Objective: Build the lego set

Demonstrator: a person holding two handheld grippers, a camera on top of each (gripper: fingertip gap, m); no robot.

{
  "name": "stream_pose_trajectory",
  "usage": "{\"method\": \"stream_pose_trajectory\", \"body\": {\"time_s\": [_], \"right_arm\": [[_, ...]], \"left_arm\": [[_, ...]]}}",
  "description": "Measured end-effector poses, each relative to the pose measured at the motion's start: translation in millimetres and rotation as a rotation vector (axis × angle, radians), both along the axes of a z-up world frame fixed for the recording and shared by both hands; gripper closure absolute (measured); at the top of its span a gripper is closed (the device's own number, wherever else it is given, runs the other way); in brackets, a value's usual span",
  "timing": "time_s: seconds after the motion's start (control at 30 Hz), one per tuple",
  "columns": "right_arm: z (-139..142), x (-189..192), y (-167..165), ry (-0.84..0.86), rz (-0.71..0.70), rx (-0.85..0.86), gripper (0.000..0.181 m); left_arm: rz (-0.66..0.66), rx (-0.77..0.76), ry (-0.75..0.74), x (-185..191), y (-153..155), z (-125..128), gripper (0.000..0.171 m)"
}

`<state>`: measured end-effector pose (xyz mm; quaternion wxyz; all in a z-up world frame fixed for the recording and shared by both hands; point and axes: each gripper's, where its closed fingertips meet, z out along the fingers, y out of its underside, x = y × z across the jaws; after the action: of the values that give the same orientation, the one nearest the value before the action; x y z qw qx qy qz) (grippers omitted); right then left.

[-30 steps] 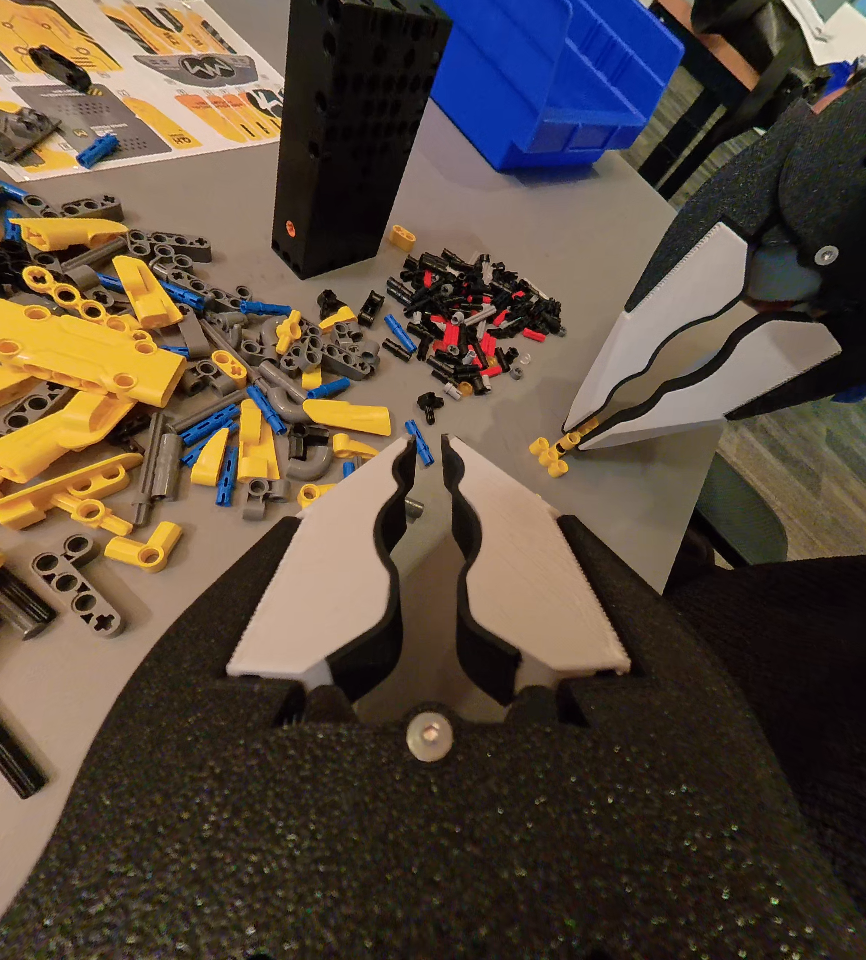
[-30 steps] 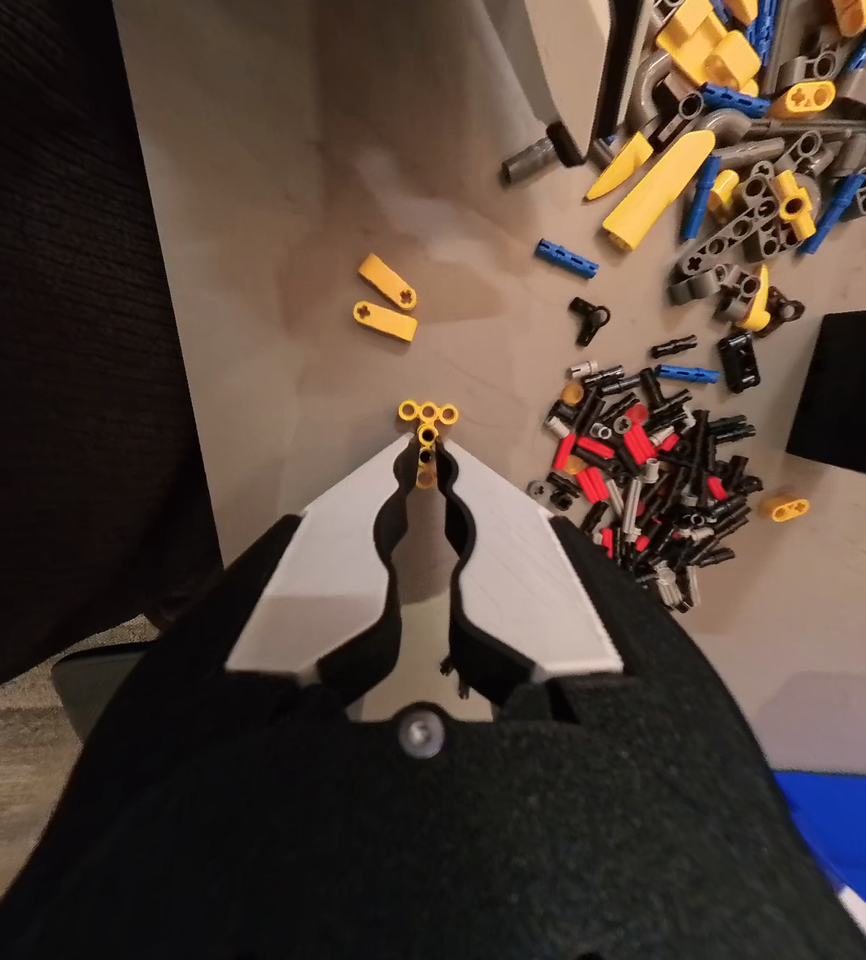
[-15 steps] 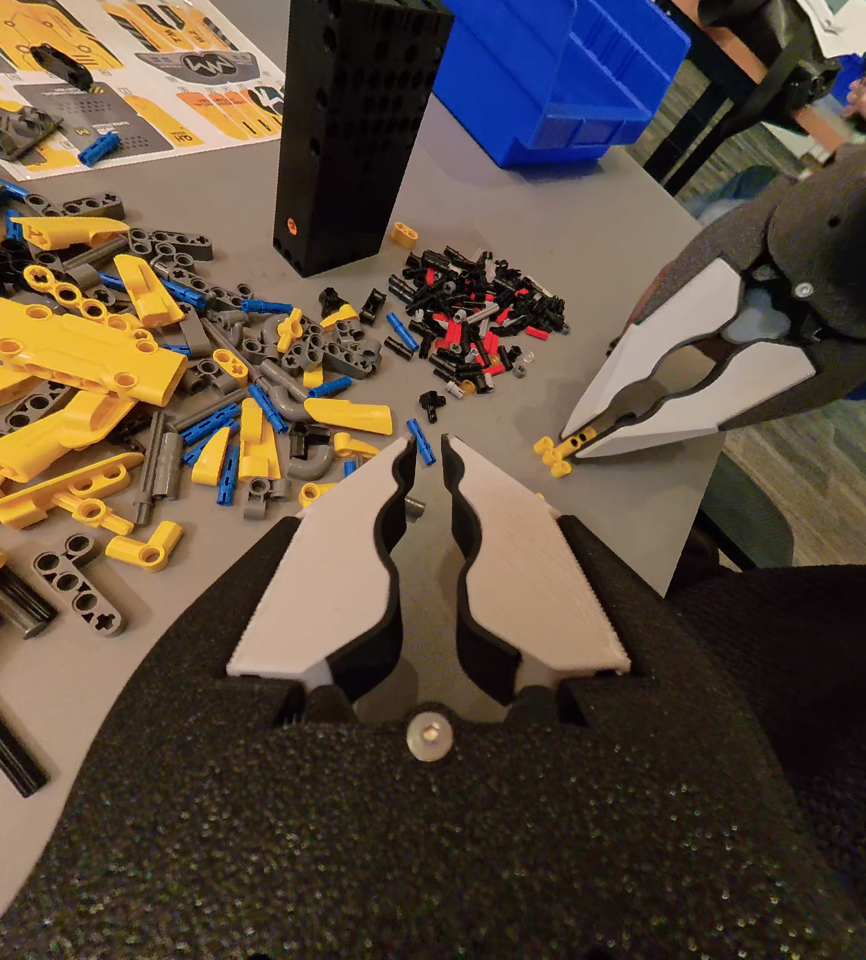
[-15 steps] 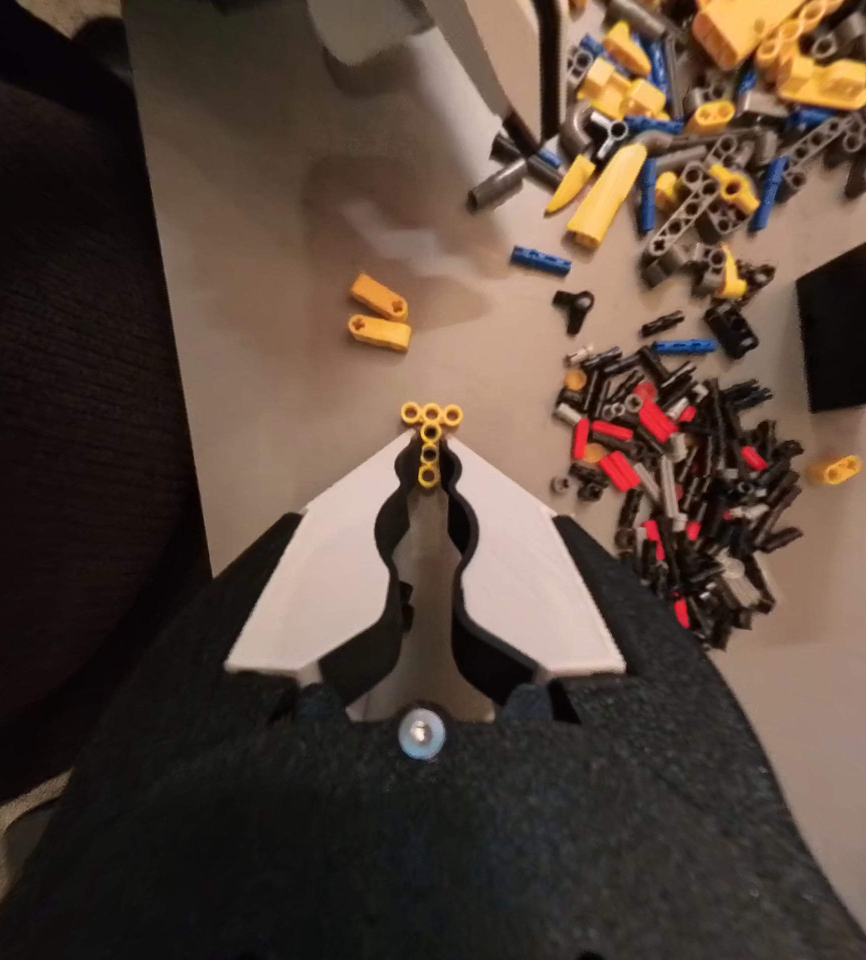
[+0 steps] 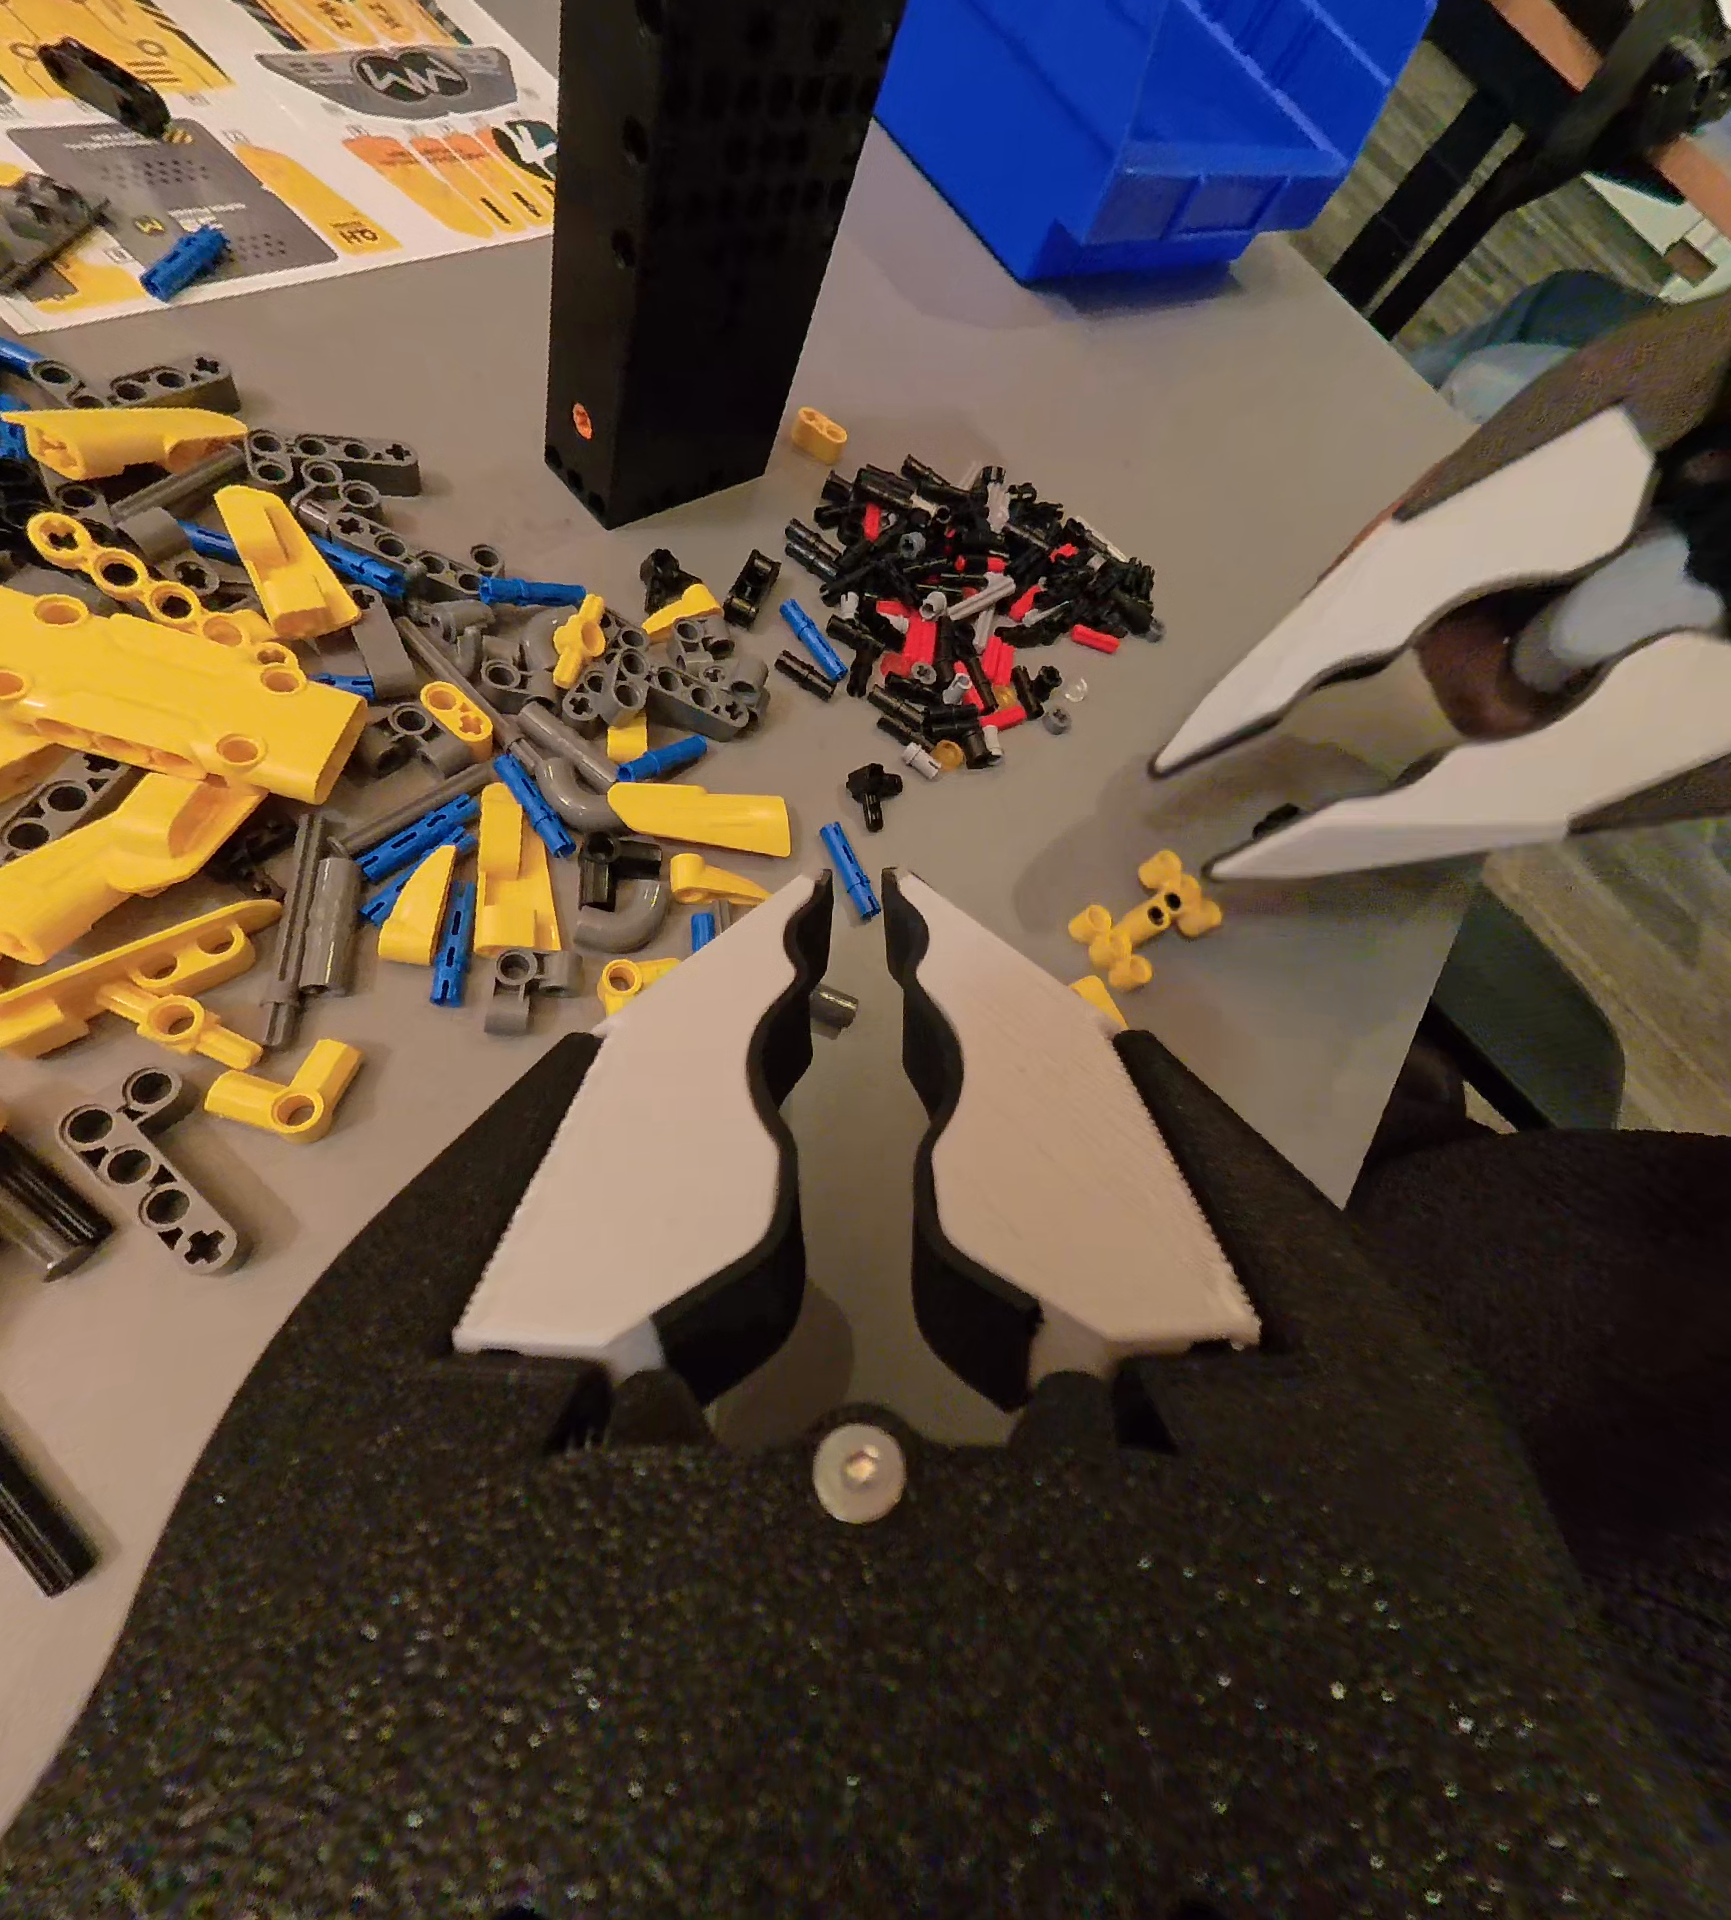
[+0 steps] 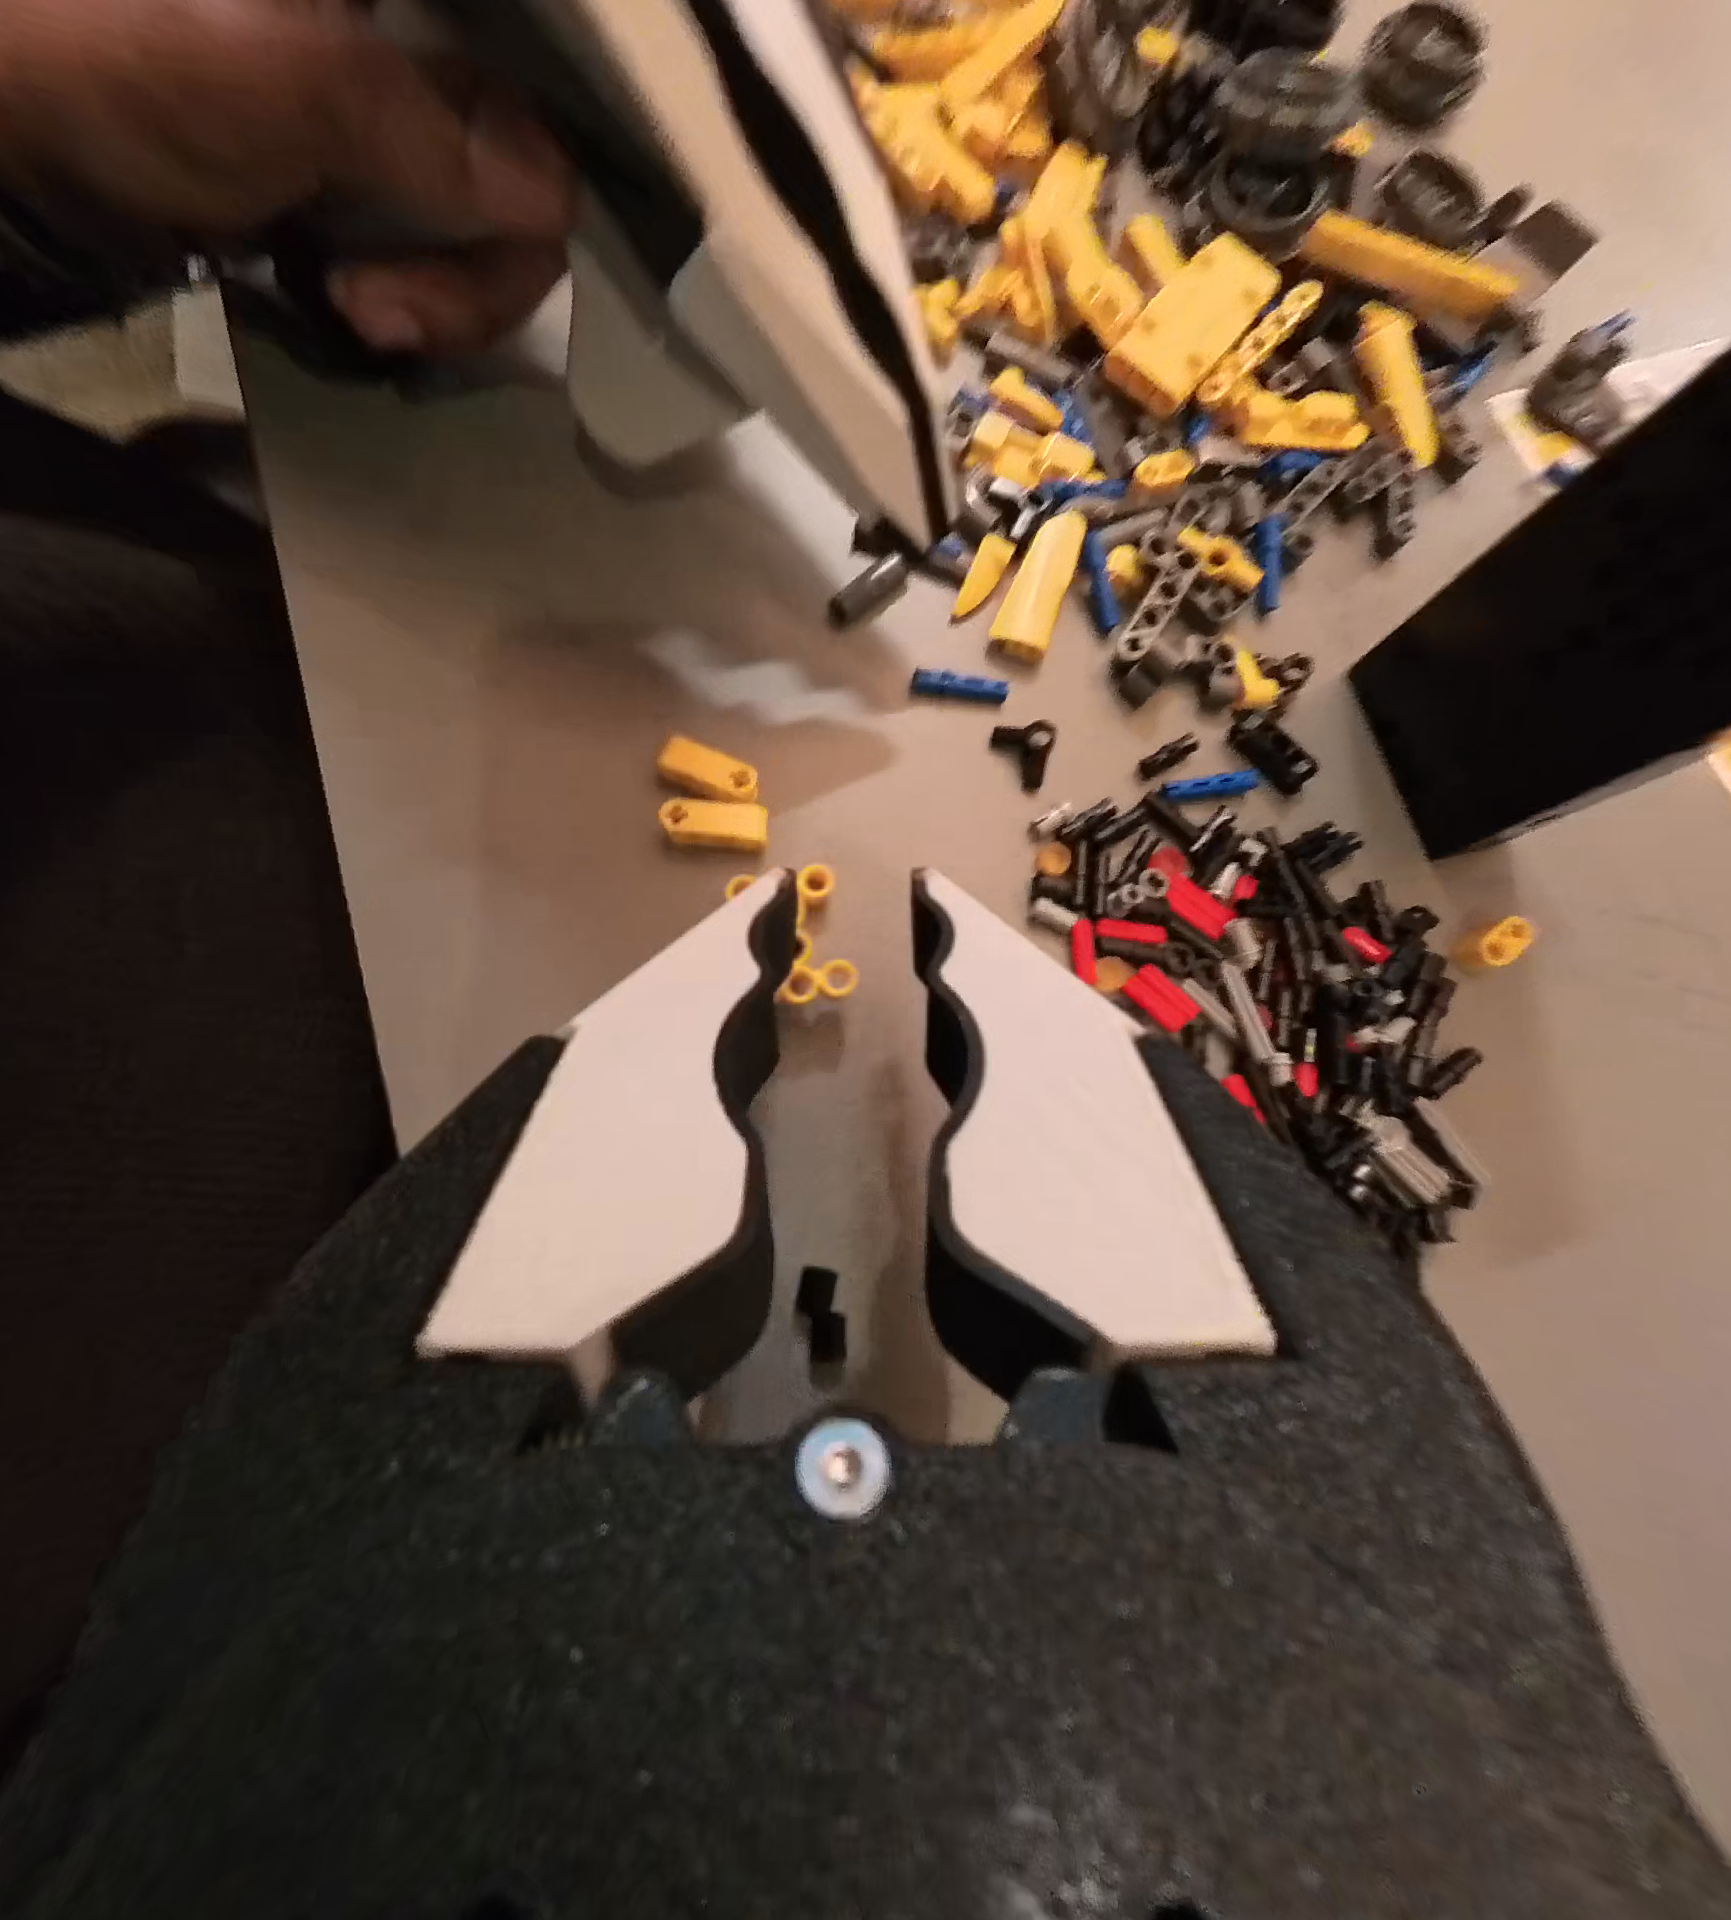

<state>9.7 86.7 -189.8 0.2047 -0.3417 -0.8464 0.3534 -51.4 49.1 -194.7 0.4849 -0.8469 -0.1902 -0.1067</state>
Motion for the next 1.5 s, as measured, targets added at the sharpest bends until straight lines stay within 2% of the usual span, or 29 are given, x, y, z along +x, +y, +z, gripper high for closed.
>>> {"method": "stream_pose_trajectory", "body": {"time_s": [0.17, 0.4, 0.6, 0.73, 0.9, 0.97, 1.07, 1.23, 1.3, 1.5], "right_arm": [[17, -7, 21, 0.086, -0.106, -0.053, 0.159], [18, -12, 51, 0.204, -0.272, -0.158, 0.159], [25, -21, 63, 0.321, -0.337, -0.187, 0.16], [32, -19, 68, 0.364, -0.355, -0.217, 0.161], [28, -20, 66, 0.327, -0.339, -0.239, 0.161], [26, -20, 65, 0.323, -0.339, -0.223, 0.16], [24, -21, 64, 0.313, -0.338, -0.207, 0.161], [11, -24, 61, 0.213, -0.322, -0.215, 0.16], [8, -24, 59, 0.188, -0.31, -0.213, 0.16], [19, -25, 55, 0.261, -0.279, -0.234, 0.162]], "left_arm": [[0.002, -0.008, 0.011, 0, 0, -1, 0.163], [0.004, -0.025, 0.037, 0, 0, -2, 0.162], [0.006, -0.032, 0.038, 0, 1, -3, 0.162], [0.002, 0.0, 0.018, 0, 0, 2, 0.163], [0.061, 0.207, 0.065, -10, -3, 37, 0.163], [0.052, 0.191, 0.095, -9, -4, 37, 0.163], [0.029, 0.107, 0.141, -6, -2, 24, 0.163], [0.004, 0.068, 0.255, -1, -2, 25, 0.163], [-0.03, 0.067, 0.258, 6, 0, 23, 0.163], [-0.063, 0.03, 0.262, 13, 5, 15, 0.163]]}}
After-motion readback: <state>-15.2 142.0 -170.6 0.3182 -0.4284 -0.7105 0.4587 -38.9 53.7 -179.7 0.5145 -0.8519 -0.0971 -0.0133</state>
